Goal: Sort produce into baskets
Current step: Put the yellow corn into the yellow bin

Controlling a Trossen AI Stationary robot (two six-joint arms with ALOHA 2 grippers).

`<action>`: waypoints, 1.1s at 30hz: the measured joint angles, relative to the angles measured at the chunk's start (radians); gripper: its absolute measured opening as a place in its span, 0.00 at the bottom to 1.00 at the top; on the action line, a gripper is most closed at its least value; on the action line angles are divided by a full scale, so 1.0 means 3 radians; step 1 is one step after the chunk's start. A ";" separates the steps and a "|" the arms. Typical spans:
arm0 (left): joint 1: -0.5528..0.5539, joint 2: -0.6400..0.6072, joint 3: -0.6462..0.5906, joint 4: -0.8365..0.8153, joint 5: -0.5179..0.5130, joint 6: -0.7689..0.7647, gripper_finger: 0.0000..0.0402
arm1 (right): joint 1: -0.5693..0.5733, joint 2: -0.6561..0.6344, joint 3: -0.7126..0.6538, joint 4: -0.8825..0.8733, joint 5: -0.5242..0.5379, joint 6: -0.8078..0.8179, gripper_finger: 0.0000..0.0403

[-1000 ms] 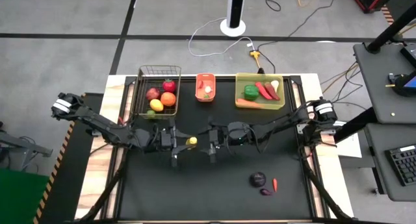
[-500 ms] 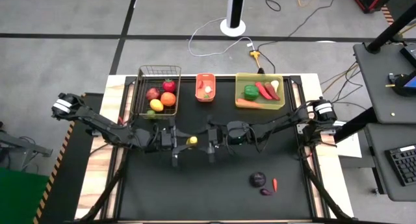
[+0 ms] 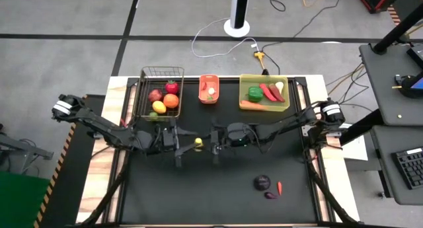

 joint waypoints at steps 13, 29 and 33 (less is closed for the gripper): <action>-0.0001 -0.0012 0.0004 -0.0365 -0.0003 -0.0220 0.52 | -0.0660 -0.0153 0.0854 -0.3442 0.0896 0.0537 0.35; -0.0006 -0.0053 0.0004 -0.0609 -0.0348 -0.0315 0.52 | -0.2123 -0.0155 0.0501 -0.3258 0.1027 0.0887 0.35; -0.0005 -0.0097 0.0004 -0.0750 -0.0404 -0.0391 0.52 | -0.2235 -0.0155 0.0337 -0.3074 0.1023 0.0995 0.37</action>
